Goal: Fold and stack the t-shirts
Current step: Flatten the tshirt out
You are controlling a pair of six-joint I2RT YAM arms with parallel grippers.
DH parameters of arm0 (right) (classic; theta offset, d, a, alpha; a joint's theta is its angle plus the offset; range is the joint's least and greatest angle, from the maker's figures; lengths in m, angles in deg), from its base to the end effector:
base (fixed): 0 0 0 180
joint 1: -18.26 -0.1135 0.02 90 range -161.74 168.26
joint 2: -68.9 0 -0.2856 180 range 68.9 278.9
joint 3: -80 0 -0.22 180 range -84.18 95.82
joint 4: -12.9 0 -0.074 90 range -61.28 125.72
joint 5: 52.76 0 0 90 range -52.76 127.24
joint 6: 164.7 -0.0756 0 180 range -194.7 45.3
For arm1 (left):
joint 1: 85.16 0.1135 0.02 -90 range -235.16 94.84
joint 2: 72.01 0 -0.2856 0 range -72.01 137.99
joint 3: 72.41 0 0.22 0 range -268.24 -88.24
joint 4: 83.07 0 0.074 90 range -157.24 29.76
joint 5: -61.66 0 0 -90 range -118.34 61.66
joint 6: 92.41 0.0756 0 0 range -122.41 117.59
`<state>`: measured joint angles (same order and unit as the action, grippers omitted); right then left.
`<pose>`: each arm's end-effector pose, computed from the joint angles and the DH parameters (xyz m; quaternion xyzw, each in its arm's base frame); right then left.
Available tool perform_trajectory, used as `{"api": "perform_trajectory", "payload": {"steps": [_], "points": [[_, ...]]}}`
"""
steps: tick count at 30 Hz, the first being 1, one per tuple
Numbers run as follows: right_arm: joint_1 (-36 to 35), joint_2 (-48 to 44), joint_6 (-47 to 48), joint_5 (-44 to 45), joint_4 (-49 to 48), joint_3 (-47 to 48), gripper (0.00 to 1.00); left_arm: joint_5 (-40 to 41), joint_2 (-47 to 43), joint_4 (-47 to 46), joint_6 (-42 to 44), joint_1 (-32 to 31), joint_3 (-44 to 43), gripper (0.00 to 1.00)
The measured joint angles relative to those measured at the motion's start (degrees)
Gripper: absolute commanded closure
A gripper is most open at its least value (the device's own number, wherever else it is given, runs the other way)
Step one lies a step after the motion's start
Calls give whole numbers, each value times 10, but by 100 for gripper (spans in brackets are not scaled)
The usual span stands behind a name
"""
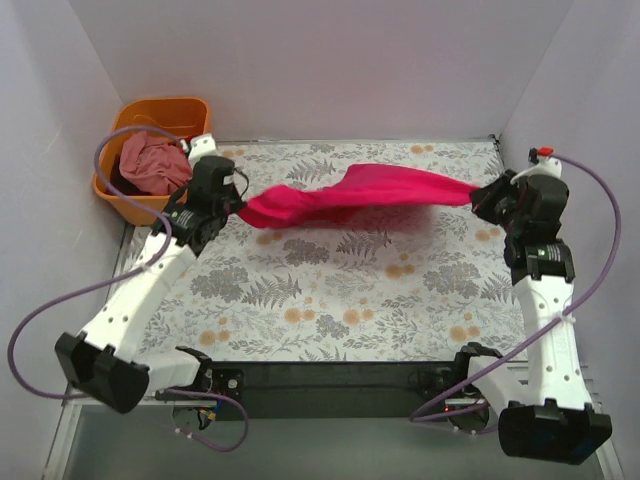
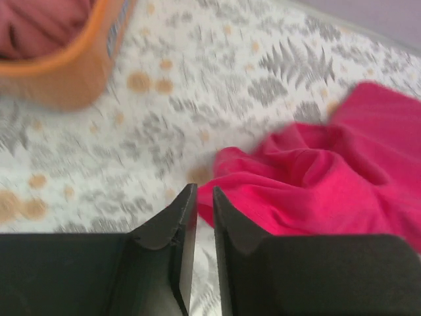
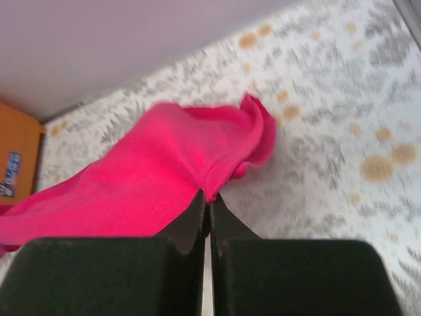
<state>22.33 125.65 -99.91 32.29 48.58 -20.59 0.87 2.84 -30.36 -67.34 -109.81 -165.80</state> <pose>0.2118 -0.0085 0.4035 0.1716 0.7634 0.1473 0.6050 0.2606 -0.0790 0.3805 -0.4053 0.7622 -0.1610 0.4785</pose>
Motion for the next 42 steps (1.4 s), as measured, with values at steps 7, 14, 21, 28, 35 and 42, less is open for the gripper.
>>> {"api": "perform_trajectory", "payload": {"steps": [7,14,21,28,35,42], "points": [[7,-122,-10,16,94,-136,62,-152,-192,61,-102,9,175,37],[7,-77,3,-9,83,-136,60,-245,-224,53,-178,9,238,32],[-18,83,40,-79,50,-136,64,-293,-34,-7,-204,9,297,36],[-150,212,64,-51,42,-127,64,-260,110,-53,-205,13,279,36],[-182,267,72,-5,17,-126,64,-226,182,-72,-205,14,211,53],[-191,281,75,27,3,-124,64,-196,225,-73,-188,14,156,64]]}}
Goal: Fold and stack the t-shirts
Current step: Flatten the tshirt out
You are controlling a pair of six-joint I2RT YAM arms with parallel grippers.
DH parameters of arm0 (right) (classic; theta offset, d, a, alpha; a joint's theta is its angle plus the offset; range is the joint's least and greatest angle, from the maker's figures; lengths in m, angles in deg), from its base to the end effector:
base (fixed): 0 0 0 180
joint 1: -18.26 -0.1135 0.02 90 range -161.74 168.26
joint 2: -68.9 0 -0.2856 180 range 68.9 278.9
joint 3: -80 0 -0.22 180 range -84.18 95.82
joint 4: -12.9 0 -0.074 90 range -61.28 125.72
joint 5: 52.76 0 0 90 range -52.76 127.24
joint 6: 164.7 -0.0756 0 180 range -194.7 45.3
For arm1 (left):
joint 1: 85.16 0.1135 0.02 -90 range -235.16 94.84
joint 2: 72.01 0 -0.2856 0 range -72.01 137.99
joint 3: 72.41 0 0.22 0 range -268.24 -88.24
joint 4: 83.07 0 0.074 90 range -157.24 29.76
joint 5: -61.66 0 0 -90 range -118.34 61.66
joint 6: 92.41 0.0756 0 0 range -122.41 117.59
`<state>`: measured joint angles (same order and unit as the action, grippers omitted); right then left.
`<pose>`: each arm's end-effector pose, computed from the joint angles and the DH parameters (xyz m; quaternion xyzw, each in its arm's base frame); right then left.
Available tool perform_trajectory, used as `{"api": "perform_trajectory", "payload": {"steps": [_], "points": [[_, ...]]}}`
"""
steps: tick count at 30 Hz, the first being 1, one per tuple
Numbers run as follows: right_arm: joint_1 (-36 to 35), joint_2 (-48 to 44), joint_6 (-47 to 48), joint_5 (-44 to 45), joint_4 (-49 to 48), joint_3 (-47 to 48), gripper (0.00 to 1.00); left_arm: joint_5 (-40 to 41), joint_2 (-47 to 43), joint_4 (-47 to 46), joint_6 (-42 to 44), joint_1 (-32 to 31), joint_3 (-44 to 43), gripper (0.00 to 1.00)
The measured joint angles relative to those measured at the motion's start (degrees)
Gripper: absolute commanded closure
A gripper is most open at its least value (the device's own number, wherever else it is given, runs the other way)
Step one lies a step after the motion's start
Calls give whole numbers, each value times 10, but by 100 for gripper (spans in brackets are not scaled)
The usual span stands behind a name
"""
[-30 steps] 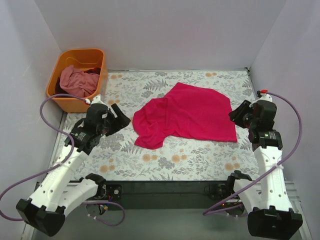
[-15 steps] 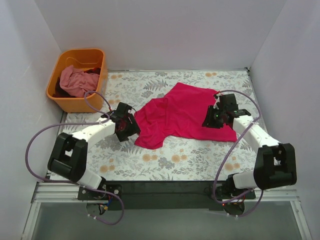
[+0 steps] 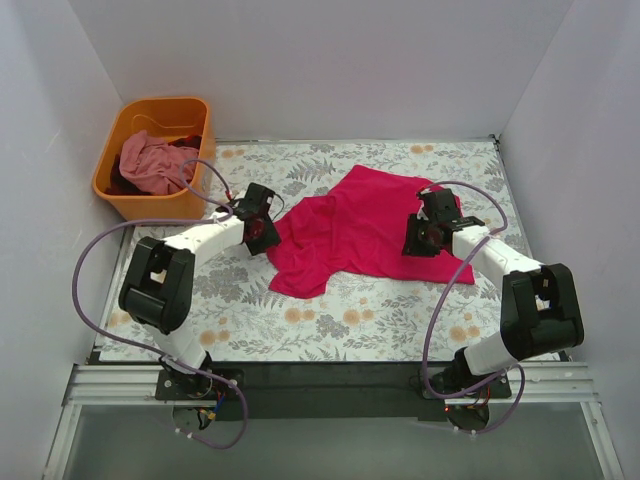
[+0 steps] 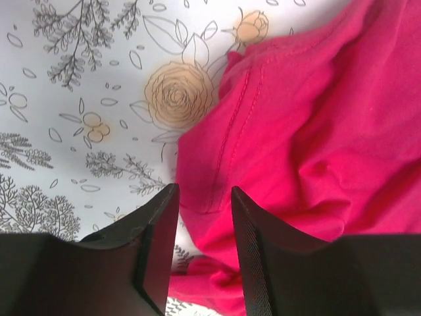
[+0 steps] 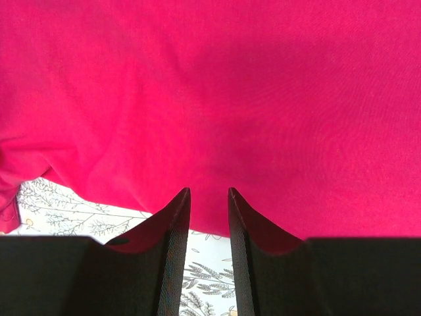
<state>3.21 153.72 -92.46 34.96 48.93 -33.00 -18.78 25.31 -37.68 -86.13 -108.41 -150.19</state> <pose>0.2811 0.0787 0.2099 0.0163 0.9503 0.1058 0.2922 0.3051 -0.1174 0.1886 -0.5055 0.8313 -0.1254 0.1941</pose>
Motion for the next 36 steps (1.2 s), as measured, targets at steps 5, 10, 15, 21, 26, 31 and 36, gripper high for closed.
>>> {"api": "perform_trajectory", "payload": {"steps": [5,10,15,21,26,31,36], "points": [[-1,0,0,8,-11,0,64,14,38,5,9,-10,-24,65],[-1,0,1,16,-16,-1,64,29,66,19,15,-25,-42,79],[-1,0,3,37,-22,-7,64,45,66,38,18,-34,-52,100],[9,0,4,63,-24,-20,66,61,22,66,25,-35,-53,100],[64,0,-2,54,-37,-43,67,36,-73,64,37,-2,-48,100],[144,3,-17,14,-54,-78,67,-9,-163,42,52,62,-16,100],[188,17,-32,-30,-74,-82,67,-71,-181,28,62,123,41,100]]}}
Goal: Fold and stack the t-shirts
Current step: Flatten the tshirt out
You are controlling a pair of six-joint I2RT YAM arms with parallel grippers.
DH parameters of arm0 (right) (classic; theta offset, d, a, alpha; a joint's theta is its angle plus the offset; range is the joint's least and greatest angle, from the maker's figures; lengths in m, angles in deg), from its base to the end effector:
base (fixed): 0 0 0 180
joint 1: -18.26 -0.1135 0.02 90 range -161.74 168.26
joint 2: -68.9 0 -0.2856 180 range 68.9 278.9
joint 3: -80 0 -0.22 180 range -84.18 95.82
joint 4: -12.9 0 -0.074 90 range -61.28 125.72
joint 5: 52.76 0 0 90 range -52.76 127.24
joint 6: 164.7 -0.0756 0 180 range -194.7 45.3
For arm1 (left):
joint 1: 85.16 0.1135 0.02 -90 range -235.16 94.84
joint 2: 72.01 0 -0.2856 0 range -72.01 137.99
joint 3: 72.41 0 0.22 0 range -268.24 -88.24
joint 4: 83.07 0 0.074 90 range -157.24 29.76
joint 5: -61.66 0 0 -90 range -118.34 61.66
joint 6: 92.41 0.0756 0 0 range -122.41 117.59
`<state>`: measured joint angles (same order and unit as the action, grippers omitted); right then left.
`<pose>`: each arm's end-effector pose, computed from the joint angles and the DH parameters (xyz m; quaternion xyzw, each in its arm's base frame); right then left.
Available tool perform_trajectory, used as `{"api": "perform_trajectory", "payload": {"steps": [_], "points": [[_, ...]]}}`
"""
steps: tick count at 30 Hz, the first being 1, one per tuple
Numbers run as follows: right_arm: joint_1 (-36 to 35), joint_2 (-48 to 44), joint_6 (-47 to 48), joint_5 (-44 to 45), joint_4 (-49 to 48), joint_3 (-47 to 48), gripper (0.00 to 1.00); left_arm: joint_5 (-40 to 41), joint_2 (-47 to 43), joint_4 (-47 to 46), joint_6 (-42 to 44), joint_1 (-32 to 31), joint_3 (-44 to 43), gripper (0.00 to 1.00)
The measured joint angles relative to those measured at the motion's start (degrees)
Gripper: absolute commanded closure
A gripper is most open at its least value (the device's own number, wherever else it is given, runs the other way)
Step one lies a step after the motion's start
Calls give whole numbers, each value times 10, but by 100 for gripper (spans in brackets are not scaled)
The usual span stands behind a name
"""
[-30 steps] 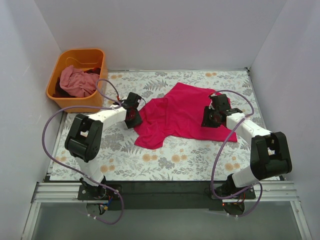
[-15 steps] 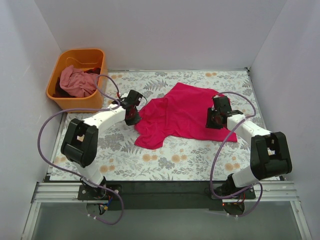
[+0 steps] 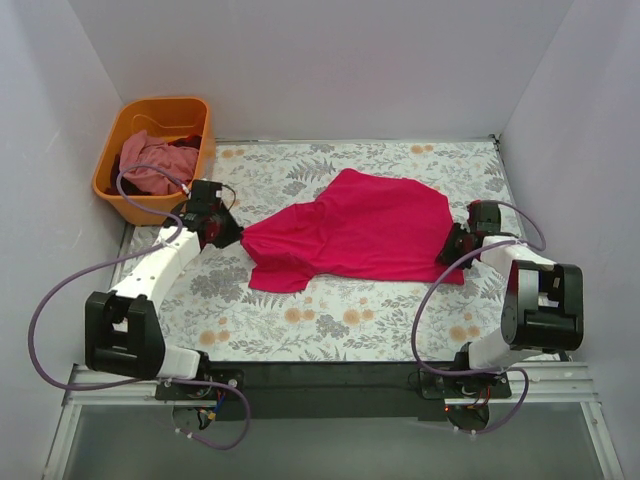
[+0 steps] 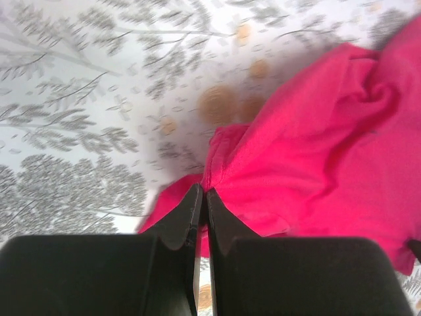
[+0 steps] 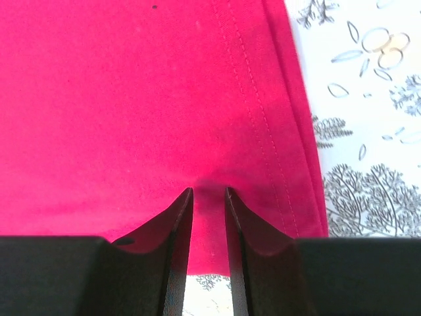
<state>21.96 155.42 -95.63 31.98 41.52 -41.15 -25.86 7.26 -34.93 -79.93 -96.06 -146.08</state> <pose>0.2802 -0.0112 0.1722 0.1909 0.9369 0.0868 0.2798 0.2699 -0.0486 0.2521 -0.5274 0.7903 -0.2022 0.2373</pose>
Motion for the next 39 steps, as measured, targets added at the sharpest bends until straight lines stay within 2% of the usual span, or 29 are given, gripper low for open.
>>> {"api": "perform_trajectory", "payload": {"steps": [5,14,17,22,28,35,39], "points": [[6,36,-3,-24,-12,29,67,-23,14,-5,11,37,18,100],[5,95,13,-7,6,115,65,-47,99,-56,28,38,31,100],[5,69,13,18,19,113,64,-57,111,-77,30,38,39,100],[9,-26,8,84,42,66,61,-72,117,-102,33,38,43,100],[48,-47,-2,86,50,27,60,-81,171,-111,39,38,-48,100],[62,-31,-13,33,38,0,59,-96,271,-136,56,38,-153,95],[61,-25,-16,9,26,-9,59,-90,302,-135,67,38,-167,78]]}}
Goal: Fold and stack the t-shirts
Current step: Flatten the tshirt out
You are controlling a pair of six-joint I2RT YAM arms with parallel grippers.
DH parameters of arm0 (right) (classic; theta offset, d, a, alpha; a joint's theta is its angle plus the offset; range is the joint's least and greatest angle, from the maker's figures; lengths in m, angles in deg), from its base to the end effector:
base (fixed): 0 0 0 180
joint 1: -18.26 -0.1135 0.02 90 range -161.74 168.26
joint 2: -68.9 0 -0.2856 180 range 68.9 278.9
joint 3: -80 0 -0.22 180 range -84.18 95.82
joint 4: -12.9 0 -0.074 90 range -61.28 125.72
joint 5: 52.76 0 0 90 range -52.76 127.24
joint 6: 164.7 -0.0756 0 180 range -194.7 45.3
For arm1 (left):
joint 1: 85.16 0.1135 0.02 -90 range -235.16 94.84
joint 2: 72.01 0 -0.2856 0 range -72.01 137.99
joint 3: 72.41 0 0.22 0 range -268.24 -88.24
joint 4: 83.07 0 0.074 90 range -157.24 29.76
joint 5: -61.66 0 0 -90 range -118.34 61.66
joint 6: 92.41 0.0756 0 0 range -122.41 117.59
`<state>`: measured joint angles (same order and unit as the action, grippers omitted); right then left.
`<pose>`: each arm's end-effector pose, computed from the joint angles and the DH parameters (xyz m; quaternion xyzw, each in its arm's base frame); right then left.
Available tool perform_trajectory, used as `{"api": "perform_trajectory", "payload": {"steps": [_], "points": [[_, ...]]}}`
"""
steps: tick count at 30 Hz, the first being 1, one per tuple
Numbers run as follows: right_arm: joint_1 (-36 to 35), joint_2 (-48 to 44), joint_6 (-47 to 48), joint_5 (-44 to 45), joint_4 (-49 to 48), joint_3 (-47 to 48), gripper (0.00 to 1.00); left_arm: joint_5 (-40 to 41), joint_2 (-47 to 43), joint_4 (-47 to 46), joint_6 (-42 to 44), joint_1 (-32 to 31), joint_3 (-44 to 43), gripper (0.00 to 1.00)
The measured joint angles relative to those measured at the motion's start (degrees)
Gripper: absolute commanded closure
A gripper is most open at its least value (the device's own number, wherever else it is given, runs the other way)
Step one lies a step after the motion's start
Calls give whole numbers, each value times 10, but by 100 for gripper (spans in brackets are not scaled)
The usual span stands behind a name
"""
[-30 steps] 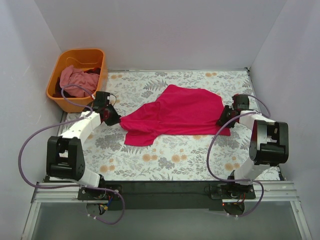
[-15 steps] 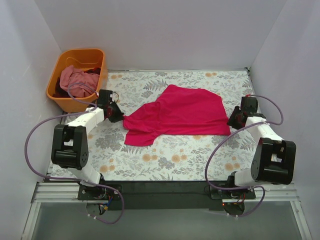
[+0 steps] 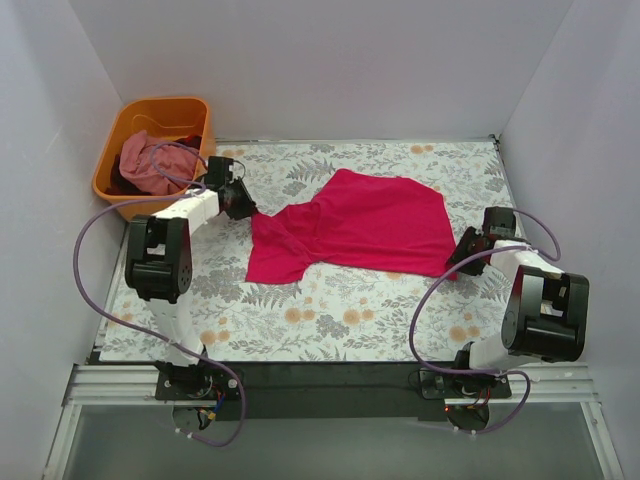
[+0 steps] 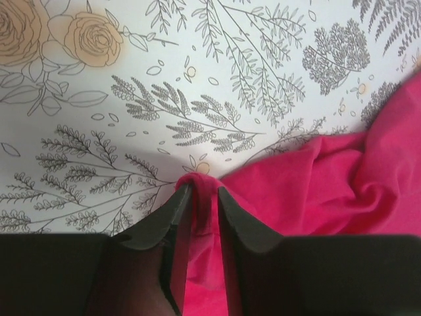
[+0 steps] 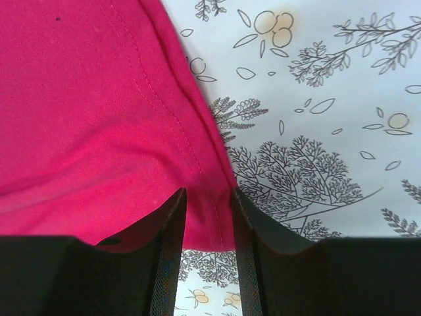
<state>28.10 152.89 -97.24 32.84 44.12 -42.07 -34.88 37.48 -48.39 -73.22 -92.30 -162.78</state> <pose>0.2655 -0.0402 0.1752 0.2570 0.9238 0.0677 0.2757 0.4070 -0.0597 0.1904 -0.4855 0.8156 -0.2372 0.2070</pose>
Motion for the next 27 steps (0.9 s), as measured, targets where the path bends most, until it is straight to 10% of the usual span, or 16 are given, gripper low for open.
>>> {"api": "perform_trajectory", "payload": {"steps": [6,17,27], "points": [[0,1,-2,-24,-20,-9,59,13,6,-2,5,-2,-1,45],[-40,-72,2,-28,-11,-57,57,113,-282,68,-6,-53,209,43],[-73,-121,7,40,10,-59,55,150,-229,143,-15,-107,254,48]]}}
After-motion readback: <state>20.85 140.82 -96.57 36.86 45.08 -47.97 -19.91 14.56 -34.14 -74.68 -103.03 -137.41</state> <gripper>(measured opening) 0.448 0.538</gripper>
